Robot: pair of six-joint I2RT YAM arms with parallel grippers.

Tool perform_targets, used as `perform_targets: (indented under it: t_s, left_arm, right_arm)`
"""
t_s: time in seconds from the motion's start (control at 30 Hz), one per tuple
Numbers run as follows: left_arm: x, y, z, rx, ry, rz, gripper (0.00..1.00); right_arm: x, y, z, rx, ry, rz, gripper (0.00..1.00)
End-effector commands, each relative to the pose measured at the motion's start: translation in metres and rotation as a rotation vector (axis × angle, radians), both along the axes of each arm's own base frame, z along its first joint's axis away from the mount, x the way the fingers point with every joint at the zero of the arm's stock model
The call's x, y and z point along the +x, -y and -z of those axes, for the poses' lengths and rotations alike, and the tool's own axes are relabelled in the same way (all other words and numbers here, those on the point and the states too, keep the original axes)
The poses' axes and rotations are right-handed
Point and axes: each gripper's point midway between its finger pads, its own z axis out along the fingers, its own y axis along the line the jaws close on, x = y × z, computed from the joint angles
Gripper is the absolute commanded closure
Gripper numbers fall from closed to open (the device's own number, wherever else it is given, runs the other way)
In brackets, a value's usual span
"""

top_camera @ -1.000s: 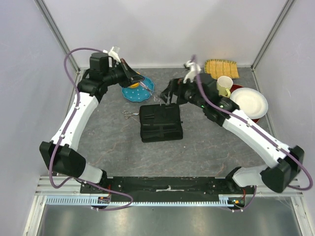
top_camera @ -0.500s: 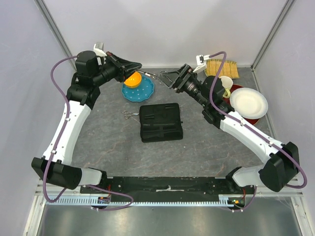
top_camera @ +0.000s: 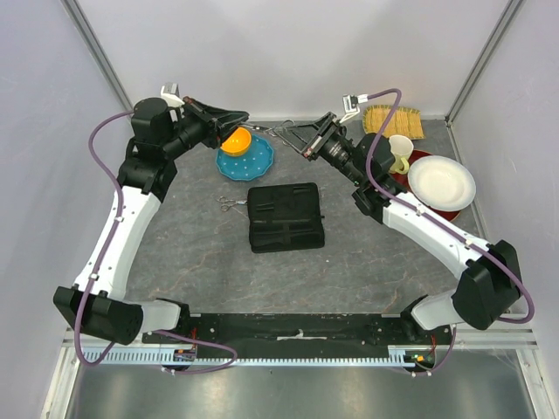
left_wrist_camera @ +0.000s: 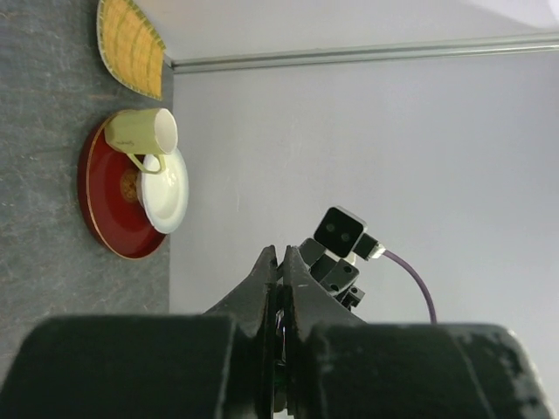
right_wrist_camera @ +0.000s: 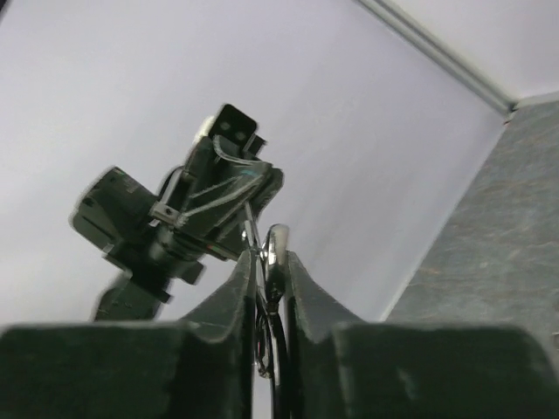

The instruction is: Sort the hair-cutting tools

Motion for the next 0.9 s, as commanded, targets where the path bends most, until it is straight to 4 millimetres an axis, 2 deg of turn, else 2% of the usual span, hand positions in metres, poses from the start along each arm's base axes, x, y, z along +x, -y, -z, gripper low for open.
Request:
perform_targets:
  t_s: [0.0,0.03,0.07,0.13,0.17,0.2,0.23,0.27,0.3,0.33,0.37,0.4,0.43,0.47,0.5,0.53,0.6,0.63,0.67,0.7,0.73,0.77,0.83,0.87]
  left_arm:
    - [-0.006,0.001,-0.022,-0.07,0.05,0.007,0.98]
    - [-0.006,0.001,-0.019,-0.068,0.046,0.006,0.98]
    - [-0.006,0.0,-0.02,-0.067,0.057,0.008,0.94]
    - [-0.006,0.0,-0.015,-0.05,0.065,0.01,0.72]
    - [-0.006,-0.001,-0.013,-0.041,0.069,0.009,0.5]
    - [-0.006,-0.003,-0.006,-0.009,0.081,0.016,0.42]
    - [-0.006,-0.005,-0.001,0.01,0.077,0.015,0.33]
    - [-0.007,-0.007,0.004,0.032,0.076,0.017,0.3]
    - [-0.006,-0.012,0.021,0.088,0.07,0.022,0.28]
    - [-0.007,-0.015,0.029,0.118,0.066,0.024,0.25]
    - [-0.008,-0.016,0.04,0.15,0.055,0.032,0.24]
    - [-0.01,-0.019,0.06,0.209,0.041,0.059,0.24]
    - [-0.01,-0.02,0.073,0.238,0.02,0.069,0.24]
    - [-0.01,-0.02,0.087,0.264,0.003,0.087,0.24]
    - [-0.012,-0.018,0.11,0.309,0.001,0.133,0.24]
    - [-0.013,-0.018,0.127,0.328,-0.035,0.155,0.26]
    - [-0.013,-0.015,0.166,0.362,-0.089,0.214,0.29]
    - [-0.013,-0.014,0.18,0.372,-0.113,0.228,0.3]
    - [-0.011,-0.014,0.205,0.392,-0.152,0.249,0.3]
    - [-0.009,-0.013,0.213,0.399,-0.148,0.267,0.3]
    - [-0.006,-0.012,0.223,0.415,-0.155,0.272,0.31]
    - [-0.002,-0.014,0.242,0.447,-0.182,0.28,0.31]
    - [0.003,-0.014,0.261,0.479,-0.203,0.3,0.32]
    - [0.008,-0.015,0.28,0.504,-0.236,0.308,0.33]
  right_arm:
    - [-0.005,0.002,-0.028,0.047,0.046,-0.017,0.9]
    - [-0.004,0.002,-0.025,0.041,0.039,-0.013,0.95]
    - [-0.001,0.004,-0.024,0.035,0.038,-0.004,1.0]
    - [0.006,0.006,-0.014,0.011,0.003,0.012,1.0]
    - [0.011,0.01,-0.009,-0.001,-0.008,0.024,1.0]
    - [0.013,0.012,-0.006,-0.012,-0.016,0.026,1.0]
    - [0.02,0.019,0.009,-0.042,-0.05,0.045,1.0]
    - [0.021,0.024,0.013,-0.059,-0.054,0.052,1.0]
    - [0.023,0.028,0.022,-0.096,-0.051,0.062,1.0]
    - [0.03,0.038,0.044,-0.156,-0.1,0.088,1.0]
    - [0.03,0.044,0.053,-0.193,-0.109,0.099,1.0]
    - [0.032,0.05,0.066,-0.262,-0.095,0.116,1.0]
    - [0.033,0.058,0.091,-0.327,-0.15,0.115,1.0]
    - [0.033,0.063,0.102,-0.36,-0.161,0.117,1.0]
    - [0.032,0.066,0.115,-0.395,-0.166,0.111,1.0]
    - [0.03,0.073,0.14,-0.451,-0.191,0.099,1.0]
    - [0.026,0.083,0.175,-0.519,-0.219,0.083,1.0]
    - [0.025,0.086,0.187,-0.543,-0.226,0.072,1.0]
    - [0.024,0.089,0.199,-0.562,-0.237,0.066,1.0]
    - [0.024,0.096,0.216,-0.585,-0.259,0.065,1.0]
    - [0.024,0.1,0.224,-0.61,-0.25,0.06,1.0]
    - [0.024,0.102,0.233,-0.622,-0.262,0.049,1.0]
    - [0.028,0.113,0.244,-0.643,-0.25,0.057,1.0]
    - [0.03,0.117,0.251,-0.652,-0.258,0.052,1.0]
